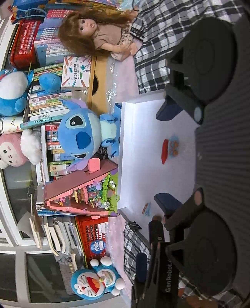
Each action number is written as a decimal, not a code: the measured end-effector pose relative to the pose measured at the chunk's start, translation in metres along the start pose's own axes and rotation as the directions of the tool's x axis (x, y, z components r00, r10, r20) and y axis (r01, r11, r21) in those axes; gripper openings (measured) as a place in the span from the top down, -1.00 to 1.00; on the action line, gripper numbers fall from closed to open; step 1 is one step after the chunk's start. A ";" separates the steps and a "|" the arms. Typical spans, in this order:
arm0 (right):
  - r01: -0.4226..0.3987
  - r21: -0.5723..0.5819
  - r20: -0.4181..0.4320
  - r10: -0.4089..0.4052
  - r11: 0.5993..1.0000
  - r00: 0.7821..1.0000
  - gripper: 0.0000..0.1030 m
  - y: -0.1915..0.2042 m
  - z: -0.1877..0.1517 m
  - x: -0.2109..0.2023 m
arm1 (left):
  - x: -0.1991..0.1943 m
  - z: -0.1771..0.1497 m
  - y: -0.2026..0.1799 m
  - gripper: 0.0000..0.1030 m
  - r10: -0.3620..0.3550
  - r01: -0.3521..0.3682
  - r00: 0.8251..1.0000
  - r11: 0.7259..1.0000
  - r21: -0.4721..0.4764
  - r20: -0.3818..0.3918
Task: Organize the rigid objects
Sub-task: 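Open the left tool to drop the blue toy while the right releases the screwdriver, then move both open tools back to the objects on the plaid cloth, then grasp a black binder clip with the left tool while the right grasps a black disc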
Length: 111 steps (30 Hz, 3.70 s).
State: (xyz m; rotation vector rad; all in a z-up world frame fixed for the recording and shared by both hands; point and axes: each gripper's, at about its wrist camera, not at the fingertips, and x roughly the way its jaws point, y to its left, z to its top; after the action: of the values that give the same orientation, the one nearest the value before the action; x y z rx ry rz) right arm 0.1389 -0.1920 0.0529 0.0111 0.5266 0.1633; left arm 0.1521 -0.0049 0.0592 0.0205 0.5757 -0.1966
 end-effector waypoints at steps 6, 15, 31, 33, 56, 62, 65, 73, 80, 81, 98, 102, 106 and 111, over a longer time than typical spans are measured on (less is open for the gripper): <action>0.003 0.021 0.012 -0.003 1.000 1.000 -0.82 -0.001 -0.009 -0.014 | -0.017 -0.011 0.001 -0.65 -0.020 0.020 1.000 1.000 -0.022 0.011; -0.001 0.046 0.014 0.001 0.999 1.000 -0.83 0.000 -0.024 -0.031 | -0.031 -0.028 -0.004 -0.66 -0.019 0.019 1.000 1.000 -0.020 0.006; -0.027 0.049 -0.001 0.027 0.998 1.000 -0.85 0.007 -0.051 -0.044 | -0.039 -0.058 -0.010 -0.67 0.013 -0.013 1.000 1.000 0.004 -0.019; -0.026 0.052 -0.004 0.027 0.998 1.000 -0.85 0.007 -0.054 -0.046 | -0.040 -0.061 -0.010 -0.66 0.010 -0.010 1.000 1.000 0.006 -0.020; -0.030 -0.129 -0.015 0.029 0.991 0.999 -0.85 0.032 -0.092 -0.070 | -0.069 -0.095 -0.005 -0.47 -0.020 0.023 0.999 0.997 0.077 -0.045; -0.036 -0.218 -0.039 0.028 0.975 0.999 -0.79 0.046 -0.100 -0.069 | -0.067 -0.101 -0.003 -0.11 -0.048 0.054 0.995 0.996 0.069 -0.084; -0.037 -0.223 -0.045 0.028 0.974 0.999 -0.73 0.047 -0.103 -0.068 | -0.067 -0.103 -0.004 0.00 -0.056 0.063 0.994 0.995 0.075 -0.093; -0.075 -0.247 -0.059 0.062 0.966 0.996 -0.37 0.054 -0.104 -0.067 | -0.071 -0.099 -0.006 0.07 -0.083 0.089 0.993 0.993 0.071 -0.082; -0.108 -0.257 -0.068 0.094 0.960 0.993 -0.17 0.062 -0.105 -0.065 | -0.080 -0.095 -0.010 0.07 -0.123 0.129 0.990 0.988 0.089 -0.067; -0.112 -0.258 -0.070 0.097 0.960 0.993 -0.10 0.063 -0.105 -0.065 | -0.080 -0.095 -0.011 0.07 -0.128 0.134 0.989 0.987 0.093 -0.067; -0.038 -0.196 -0.044 0.030 0.980 0.999 0.10 0.040 -0.100 -0.071 | -0.070 -0.099 -0.023 0.43 -0.189 0.200 0.977 0.973 0.115 -0.103; -0.015 -0.173 -0.042 0.007 0.985 0.999 0.10 0.034 -0.098 -0.070 | -0.068 -0.098 -0.026 0.44 -0.195 0.208 0.975 0.971 0.117 -0.107; -0.031 -0.154 -0.030 0.027 0.988 0.999 0.09 0.032 -0.096 -0.069 | -0.067 -0.097 -0.027 0.44 -0.198 0.210 0.974 0.971 0.115 -0.107; -0.072 -0.130 -0.036 0.068 0.989 0.997 0.09 0.032 -0.094 -0.065 | -0.060 -0.096 -0.027 0.42 -0.203 0.217 0.971 0.971 0.103 -0.127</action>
State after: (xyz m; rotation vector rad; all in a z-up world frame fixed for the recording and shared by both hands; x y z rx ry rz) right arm 0.0322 -0.1739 0.0058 -0.1019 0.5461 0.2666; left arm 0.0457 -0.0139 0.0124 0.0842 0.6823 -0.4377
